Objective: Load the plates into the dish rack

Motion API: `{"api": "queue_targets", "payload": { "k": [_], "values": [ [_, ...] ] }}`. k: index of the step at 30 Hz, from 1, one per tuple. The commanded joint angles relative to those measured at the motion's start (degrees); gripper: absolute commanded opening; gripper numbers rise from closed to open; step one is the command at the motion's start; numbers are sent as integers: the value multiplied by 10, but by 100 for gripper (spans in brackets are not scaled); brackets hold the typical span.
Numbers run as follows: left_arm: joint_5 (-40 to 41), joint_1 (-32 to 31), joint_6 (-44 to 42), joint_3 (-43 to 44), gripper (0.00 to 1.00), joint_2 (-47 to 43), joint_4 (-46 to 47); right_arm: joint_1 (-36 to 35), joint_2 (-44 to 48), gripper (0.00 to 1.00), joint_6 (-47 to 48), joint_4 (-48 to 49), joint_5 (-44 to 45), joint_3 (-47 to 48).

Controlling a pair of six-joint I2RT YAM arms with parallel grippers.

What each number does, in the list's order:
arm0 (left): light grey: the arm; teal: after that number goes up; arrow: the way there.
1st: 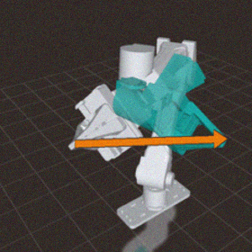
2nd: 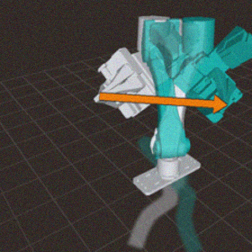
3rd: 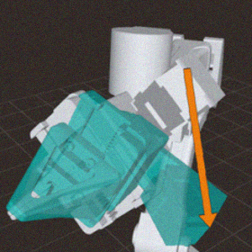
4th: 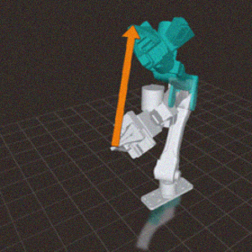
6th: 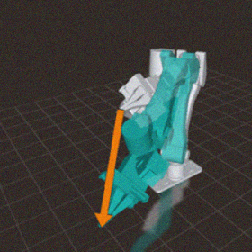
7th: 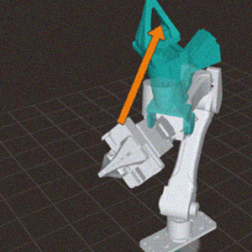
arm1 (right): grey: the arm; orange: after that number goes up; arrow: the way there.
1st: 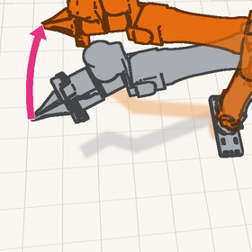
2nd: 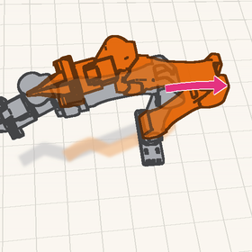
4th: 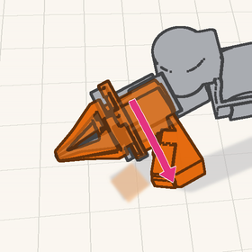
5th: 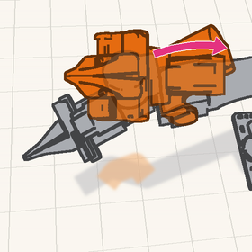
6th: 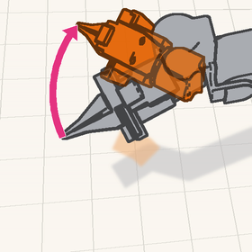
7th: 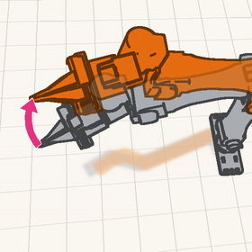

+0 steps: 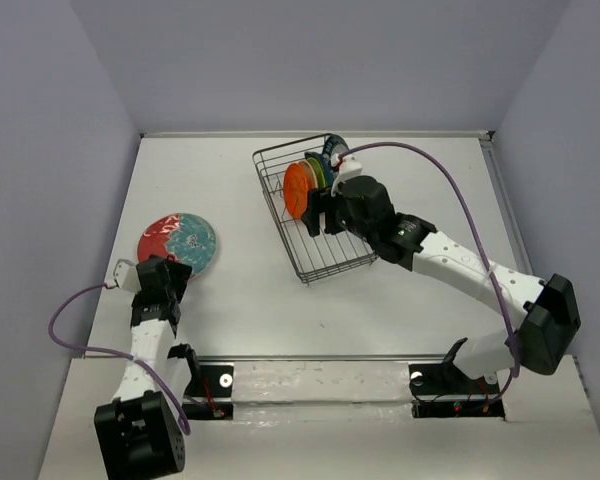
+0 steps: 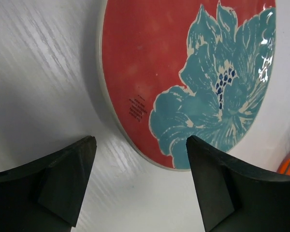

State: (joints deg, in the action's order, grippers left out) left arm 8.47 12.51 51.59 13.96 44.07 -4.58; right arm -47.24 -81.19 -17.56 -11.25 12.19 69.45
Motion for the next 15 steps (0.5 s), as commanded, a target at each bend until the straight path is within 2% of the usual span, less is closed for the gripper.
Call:
{"api": "queue_targets", "payload": {
  "k": [1,5,6,9,12,13,15],
  "values": [
    [-13,7,62,-22,89,64,105,0,22,78,2,40,-30,-12],
    [-20,9,97,-29,78,134,208,0,20,78,2,43,-37,-16],
    [-23,9,108,-31,72,167,245,0,20,78,2,46,-36,-17],
    [-41,10,119,-39,63,209,316,0,18,78,2,49,-35,-20],
    [-50,9,125,-55,45,241,370,0,13,78,2,51,-44,-16],
    [-50,10,123,-66,29,243,382,0,12,78,1,51,-46,-15],
    [-67,14,119,-74,16,247,425,0,10,78,1,53,-51,-12]
  ]
}}
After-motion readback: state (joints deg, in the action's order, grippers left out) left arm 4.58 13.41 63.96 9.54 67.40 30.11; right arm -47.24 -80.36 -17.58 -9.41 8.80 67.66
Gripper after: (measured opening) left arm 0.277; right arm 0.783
